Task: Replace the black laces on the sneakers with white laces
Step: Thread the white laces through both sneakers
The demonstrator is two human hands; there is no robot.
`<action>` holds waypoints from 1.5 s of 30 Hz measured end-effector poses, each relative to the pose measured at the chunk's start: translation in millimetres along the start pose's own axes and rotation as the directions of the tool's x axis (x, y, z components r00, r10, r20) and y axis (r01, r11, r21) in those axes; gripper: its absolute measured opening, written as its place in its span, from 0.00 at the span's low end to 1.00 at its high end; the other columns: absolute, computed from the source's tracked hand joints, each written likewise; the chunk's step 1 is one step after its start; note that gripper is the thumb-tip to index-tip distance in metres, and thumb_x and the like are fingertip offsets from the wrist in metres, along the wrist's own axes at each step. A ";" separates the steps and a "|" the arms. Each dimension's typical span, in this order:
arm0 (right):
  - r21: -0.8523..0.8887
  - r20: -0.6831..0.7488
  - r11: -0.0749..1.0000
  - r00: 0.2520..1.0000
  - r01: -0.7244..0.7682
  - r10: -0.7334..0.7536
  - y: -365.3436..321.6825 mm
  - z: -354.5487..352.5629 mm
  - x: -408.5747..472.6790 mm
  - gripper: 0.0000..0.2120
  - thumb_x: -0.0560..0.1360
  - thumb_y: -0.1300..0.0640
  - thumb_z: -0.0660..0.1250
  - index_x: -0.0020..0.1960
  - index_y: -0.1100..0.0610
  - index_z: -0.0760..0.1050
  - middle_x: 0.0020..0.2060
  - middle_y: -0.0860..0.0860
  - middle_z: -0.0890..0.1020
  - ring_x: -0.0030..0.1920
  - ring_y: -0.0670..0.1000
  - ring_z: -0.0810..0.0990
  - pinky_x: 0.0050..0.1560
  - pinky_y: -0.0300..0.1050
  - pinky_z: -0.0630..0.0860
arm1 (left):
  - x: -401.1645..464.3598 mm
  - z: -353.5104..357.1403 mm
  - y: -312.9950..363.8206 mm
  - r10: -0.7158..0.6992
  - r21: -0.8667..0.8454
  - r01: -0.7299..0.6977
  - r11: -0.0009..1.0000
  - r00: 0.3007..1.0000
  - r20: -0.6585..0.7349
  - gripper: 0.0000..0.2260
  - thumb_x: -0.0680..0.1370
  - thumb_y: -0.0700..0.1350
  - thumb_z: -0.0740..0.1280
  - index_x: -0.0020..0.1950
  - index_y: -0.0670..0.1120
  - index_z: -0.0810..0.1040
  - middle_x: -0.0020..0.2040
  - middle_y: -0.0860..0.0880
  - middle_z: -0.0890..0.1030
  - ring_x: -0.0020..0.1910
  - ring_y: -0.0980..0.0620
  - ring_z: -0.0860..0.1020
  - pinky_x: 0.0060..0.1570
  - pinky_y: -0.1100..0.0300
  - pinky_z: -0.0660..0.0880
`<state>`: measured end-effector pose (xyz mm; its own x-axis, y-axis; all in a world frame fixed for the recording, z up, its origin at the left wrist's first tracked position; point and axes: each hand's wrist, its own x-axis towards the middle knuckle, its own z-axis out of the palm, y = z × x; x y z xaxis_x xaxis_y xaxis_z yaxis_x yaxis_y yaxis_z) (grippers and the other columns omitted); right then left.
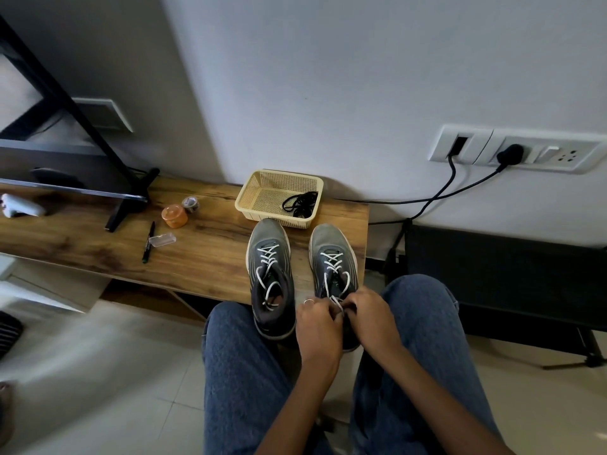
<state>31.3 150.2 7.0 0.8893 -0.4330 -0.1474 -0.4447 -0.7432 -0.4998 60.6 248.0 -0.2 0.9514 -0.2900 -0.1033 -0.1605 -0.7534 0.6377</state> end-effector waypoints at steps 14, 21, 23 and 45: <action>0.318 -0.049 0.948 0.999 0.016 0.000 8.1 7.5 8.4 0.27 0.75 0.66 0.64 0.73 0.57 0.64 0.69 0.50 0.69 0.69 0.50 0.67 0.68 0.39 0.61 | 5.8 0.8 -11.0 -0.092 -0.291 0.086 0.953 0.996 -0.007 0.22 0.75 0.44 0.71 0.69 0.49 0.72 0.60 0.50 0.75 0.59 0.53 0.75 0.60 0.54 0.74; 0.112 -0.202 0.973 0.963 0.202 -0.177 13.8 19.2 9.3 0.22 0.75 0.67 0.65 0.68 0.61 0.72 0.64 0.55 0.77 0.63 0.56 0.73 0.62 0.40 0.64 | 12.9 1.8 -9.6 0.015 -0.196 -0.026 0.980 0.998 -0.058 0.19 0.78 0.40 0.65 0.70 0.50 0.73 0.63 0.52 0.77 0.62 0.54 0.74 0.61 0.64 0.69; 0.151 -0.235 0.969 0.959 0.197 -0.159 12.2 18.9 10.0 0.19 0.75 0.68 0.65 0.65 0.62 0.74 0.61 0.56 0.79 0.62 0.56 0.75 0.62 0.40 0.66 | 16.1 2.7 -9.1 0.056 -0.167 -0.067 0.984 0.996 -0.068 0.19 0.79 0.41 0.64 0.70 0.50 0.73 0.65 0.53 0.76 0.63 0.55 0.72 0.60 0.67 0.65; 0.129 -0.148 0.975 0.975 0.183 -0.163 6.3 13.1 11.5 0.15 0.78 0.61 0.61 0.64 0.59 0.75 0.64 0.52 0.76 0.64 0.49 0.72 0.64 0.34 0.62 | 27.8 5.6 -8.6 0.379 0.278 -0.351 0.894 0.924 -0.053 0.14 0.69 0.41 0.76 0.55 0.46 0.82 0.51 0.48 0.82 0.45 0.48 0.81 0.31 0.59 0.78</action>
<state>40.2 147.3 -9.0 0.9242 -0.3764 0.0641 -0.2571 -0.7376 -0.6244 86.9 243.1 -12.8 0.8321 -0.5222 0.1868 -0.5504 -0.7360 0.3942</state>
